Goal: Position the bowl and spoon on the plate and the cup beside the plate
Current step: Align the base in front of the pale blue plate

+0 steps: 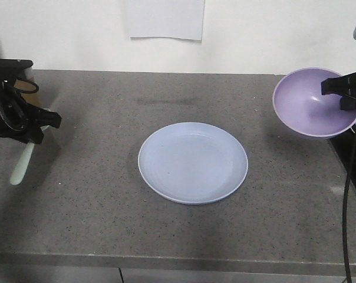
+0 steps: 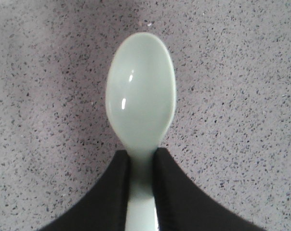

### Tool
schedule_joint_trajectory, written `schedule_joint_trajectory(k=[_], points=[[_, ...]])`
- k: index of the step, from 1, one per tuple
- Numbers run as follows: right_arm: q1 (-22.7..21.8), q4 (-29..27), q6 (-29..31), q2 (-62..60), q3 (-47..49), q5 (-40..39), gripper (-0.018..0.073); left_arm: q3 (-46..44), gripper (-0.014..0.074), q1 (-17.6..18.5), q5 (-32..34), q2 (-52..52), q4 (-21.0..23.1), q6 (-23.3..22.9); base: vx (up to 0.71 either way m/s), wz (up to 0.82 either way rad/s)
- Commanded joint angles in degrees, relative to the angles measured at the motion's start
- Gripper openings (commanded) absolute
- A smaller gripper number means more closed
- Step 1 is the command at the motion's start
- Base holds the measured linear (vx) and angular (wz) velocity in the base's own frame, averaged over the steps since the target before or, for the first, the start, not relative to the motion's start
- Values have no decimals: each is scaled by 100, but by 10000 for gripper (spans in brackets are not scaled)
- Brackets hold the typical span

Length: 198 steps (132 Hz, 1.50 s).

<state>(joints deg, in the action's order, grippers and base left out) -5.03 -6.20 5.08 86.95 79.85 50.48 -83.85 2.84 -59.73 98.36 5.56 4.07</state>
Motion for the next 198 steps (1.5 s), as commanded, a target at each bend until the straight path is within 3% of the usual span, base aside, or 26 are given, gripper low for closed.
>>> schedule_joint_trajectory(k=[1, 198], points=[[-19, -13, 46, -239, 157, -306, -7, -136, -8, 30, 162, -284, 62, -23, 3, -2], [-19, -13, 46, -239, 157, -306, -7, -136, -8, 30, 162, -284, 62, -23, 2, -1]])
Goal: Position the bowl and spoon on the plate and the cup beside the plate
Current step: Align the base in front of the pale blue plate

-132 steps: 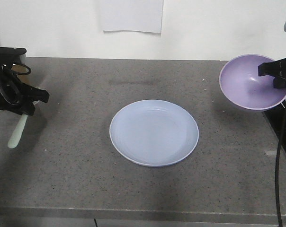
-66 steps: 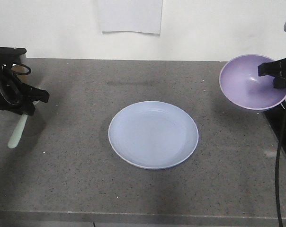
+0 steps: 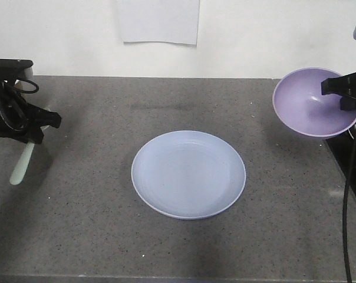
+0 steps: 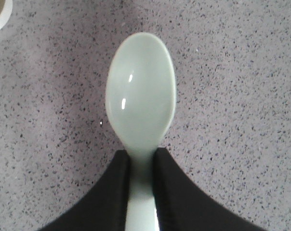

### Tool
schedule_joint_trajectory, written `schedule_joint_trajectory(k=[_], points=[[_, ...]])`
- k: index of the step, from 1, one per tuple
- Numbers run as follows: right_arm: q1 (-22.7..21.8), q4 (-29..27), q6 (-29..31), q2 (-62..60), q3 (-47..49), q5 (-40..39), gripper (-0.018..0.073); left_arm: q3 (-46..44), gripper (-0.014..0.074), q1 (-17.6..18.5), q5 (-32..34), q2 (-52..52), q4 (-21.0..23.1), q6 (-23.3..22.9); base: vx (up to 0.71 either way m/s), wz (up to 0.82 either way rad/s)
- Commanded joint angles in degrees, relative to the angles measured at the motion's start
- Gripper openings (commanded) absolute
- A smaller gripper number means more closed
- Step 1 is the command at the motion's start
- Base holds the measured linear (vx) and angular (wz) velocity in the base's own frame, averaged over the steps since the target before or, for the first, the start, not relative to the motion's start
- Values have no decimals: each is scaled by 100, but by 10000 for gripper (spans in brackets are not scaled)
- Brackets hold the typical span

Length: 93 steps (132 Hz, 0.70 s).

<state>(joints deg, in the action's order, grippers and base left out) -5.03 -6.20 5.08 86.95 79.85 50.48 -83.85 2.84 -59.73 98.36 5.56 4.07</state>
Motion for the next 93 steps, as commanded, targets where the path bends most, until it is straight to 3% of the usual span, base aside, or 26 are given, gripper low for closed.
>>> schedule_joint_trajectory(k=[1, 93], points=[[-19, -13, 46, -239, 157, -306, -7, -136, -8, 30, 162, -284, 62, -23, 4, -2], [-19, -13, 46, -239, 157, -306, -7, -136, -8, 30, 162, -284, 62, -23, 4, -2]])
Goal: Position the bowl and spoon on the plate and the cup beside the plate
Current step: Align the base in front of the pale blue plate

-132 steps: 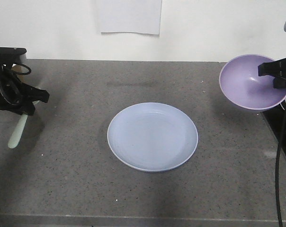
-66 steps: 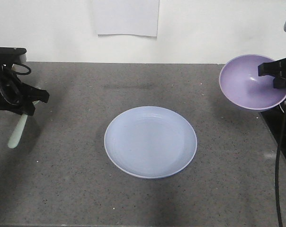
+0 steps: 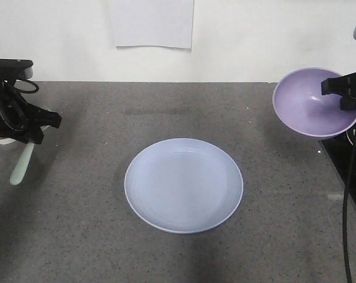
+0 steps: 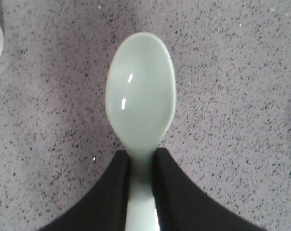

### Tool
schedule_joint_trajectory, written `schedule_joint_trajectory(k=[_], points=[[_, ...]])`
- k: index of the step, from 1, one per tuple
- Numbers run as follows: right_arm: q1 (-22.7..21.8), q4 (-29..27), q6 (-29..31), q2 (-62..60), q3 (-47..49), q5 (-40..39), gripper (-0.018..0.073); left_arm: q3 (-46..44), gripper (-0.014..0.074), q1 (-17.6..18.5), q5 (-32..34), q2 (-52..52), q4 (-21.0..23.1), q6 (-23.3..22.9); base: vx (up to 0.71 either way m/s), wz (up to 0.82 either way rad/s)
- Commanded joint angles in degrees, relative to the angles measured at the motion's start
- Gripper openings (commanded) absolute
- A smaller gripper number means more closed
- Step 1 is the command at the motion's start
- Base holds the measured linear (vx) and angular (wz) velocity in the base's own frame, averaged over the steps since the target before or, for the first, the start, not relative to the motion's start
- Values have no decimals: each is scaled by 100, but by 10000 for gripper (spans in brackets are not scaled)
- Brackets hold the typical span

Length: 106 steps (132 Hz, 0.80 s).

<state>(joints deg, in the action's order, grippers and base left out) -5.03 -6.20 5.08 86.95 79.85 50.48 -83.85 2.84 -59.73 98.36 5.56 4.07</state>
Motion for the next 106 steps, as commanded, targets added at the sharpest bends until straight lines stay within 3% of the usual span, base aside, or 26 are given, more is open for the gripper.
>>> schedule_joint_trajectory(k=[1, 106], points=[[-19, -13, 46, -239, 157, -306, -7, -136, -8, 30, 162, -284, 62, -23, 4, -2], [-19, -13, 46, -239, 157, -306, -7, -136, -8, 30, 162, -284, 62, -23, 2, -1]])
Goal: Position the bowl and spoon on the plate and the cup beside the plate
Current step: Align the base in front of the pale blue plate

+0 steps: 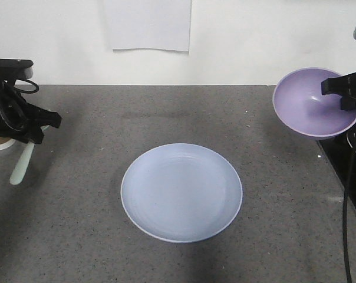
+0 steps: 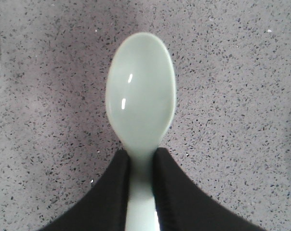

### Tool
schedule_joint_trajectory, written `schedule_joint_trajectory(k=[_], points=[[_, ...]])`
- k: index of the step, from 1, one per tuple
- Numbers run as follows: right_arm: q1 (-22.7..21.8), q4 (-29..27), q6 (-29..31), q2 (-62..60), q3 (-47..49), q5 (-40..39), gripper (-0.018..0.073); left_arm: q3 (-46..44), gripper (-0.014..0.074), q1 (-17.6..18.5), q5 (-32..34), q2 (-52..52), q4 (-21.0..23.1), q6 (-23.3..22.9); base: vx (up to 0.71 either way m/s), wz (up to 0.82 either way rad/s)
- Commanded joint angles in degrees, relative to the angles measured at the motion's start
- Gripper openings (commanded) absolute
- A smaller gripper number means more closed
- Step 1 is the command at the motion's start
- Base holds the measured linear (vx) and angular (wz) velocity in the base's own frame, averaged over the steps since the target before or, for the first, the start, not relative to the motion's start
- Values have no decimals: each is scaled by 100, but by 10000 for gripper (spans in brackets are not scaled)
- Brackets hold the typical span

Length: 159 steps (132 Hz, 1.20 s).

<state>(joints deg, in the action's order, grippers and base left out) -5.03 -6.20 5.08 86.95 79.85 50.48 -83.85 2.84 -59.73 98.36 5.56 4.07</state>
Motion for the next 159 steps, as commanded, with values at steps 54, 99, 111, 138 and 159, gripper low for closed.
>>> schedule_joint_trajectory(k=[54, 99, 111, 138, 159], points=[[-19, -13, 46, -239, 157, -306, -7, -136, -8, 30, 162, -284, 62, -23, 0, 0], [-19, -13, 46, -239, 157, -306, -7, -136, -8, 30, 162, -284, 62, -23, 0, 0], [-19, -13, 46, -239, 157, -306, -7, -136, -8, 30, 162, -284, 62, -23, 0, 0], [-19, -13, 46, -239, 157, -300, -7, -136, -8, 30, 162, -284, 62, -23, 0, 0], [-19, -13, 46, -239, 157, -301, -7, -136, -8, 30, 162, -284, 62, -23, 0, 0]])
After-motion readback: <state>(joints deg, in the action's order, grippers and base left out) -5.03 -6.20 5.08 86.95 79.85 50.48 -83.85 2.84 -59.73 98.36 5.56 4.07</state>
